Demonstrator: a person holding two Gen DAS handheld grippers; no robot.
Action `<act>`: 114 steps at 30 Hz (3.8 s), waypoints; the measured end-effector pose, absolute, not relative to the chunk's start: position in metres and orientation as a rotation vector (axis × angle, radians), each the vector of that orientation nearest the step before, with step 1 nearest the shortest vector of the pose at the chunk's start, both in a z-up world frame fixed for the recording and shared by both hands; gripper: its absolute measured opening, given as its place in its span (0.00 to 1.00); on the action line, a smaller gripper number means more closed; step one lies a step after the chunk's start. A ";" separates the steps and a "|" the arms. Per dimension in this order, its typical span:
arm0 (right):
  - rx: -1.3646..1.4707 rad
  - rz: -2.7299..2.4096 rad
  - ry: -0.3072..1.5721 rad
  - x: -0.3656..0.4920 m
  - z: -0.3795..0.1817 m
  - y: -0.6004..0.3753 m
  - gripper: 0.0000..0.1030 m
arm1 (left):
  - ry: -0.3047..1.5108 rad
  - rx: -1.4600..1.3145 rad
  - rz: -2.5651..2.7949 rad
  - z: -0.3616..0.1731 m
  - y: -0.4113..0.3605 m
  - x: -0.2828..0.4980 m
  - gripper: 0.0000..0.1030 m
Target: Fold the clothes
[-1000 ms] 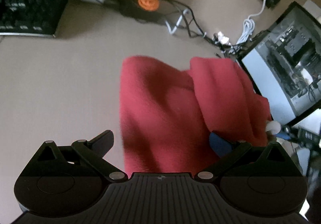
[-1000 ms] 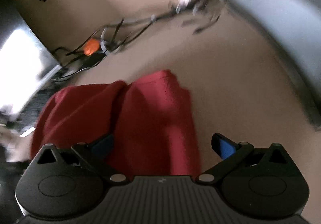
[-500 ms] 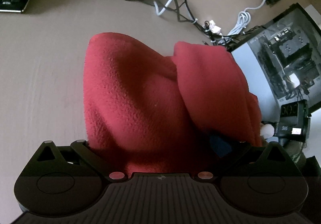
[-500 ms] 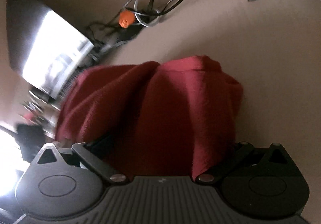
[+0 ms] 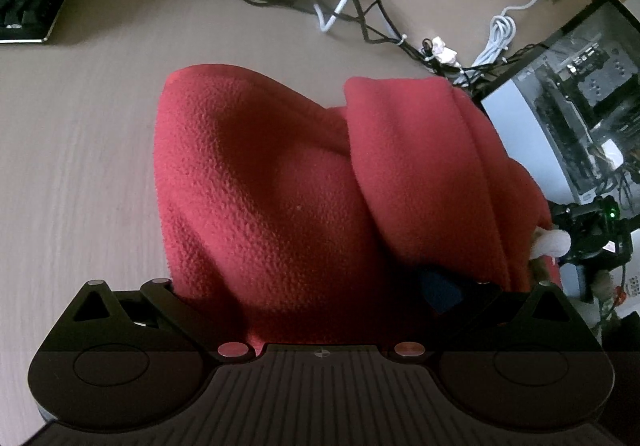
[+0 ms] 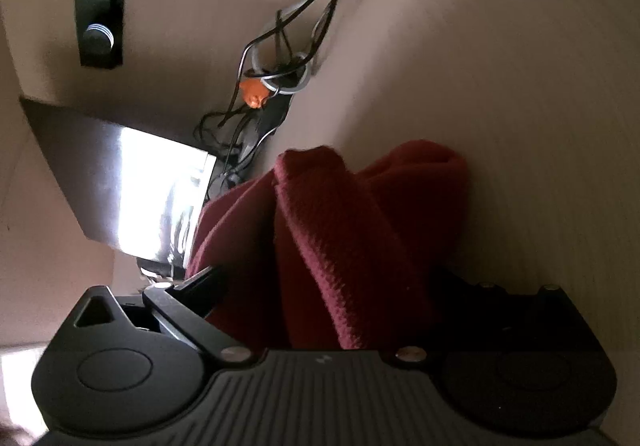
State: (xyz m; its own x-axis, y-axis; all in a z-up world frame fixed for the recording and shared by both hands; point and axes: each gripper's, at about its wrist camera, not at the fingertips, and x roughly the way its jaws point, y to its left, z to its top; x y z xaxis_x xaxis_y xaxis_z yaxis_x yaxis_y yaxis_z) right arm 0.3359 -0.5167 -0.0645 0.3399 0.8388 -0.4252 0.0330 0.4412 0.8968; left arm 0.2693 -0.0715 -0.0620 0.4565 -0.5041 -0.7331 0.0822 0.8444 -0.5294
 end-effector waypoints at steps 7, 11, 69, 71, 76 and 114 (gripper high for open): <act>1.034 0.623 1.099 0.337 -0.070 -0.515 1.00 | 1.029 -0.471 -0.370 -0.062 -0.070 0.267 1.00; 0.771 0.643 1.102 0.335 -0.053 -0.490 1.00 | 1.016 -0.553 -0.371 -0.065 -0.060 0.266 1.00; -0.029 0.117 0.817 0.354 -0.013 -0.082 1.00 | 0.735 -0.298 -0.345 0.003 0.224 0.232 1.00; -0.012 0.109 0.757 0.340 0.005 -0.083 1.00 | 0.723 -0.242 -0.342 0.004 0.217 0.228 1.00; 0.084 0.322 0.595 0.278 0.052 -0.075 1.00 | 0.594 -0.278 -0.305 0.038 0.235 0.211 1.00; 0.072 0.322 0.655 0.099 0.002 -0.144 1.00 | 0.460 -0.351 0.291 0.020 0.123 0.018 1.00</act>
State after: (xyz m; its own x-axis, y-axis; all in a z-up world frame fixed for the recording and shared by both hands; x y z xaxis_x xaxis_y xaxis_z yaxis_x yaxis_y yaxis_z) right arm 0.0992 -0.1436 0.0022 0.7453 0.3165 -0.5868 -0.2713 0.9479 0.1667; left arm 0.0178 0.1228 0.0204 0.8570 0.1934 -0.4777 -0.3493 0.8995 -0.2625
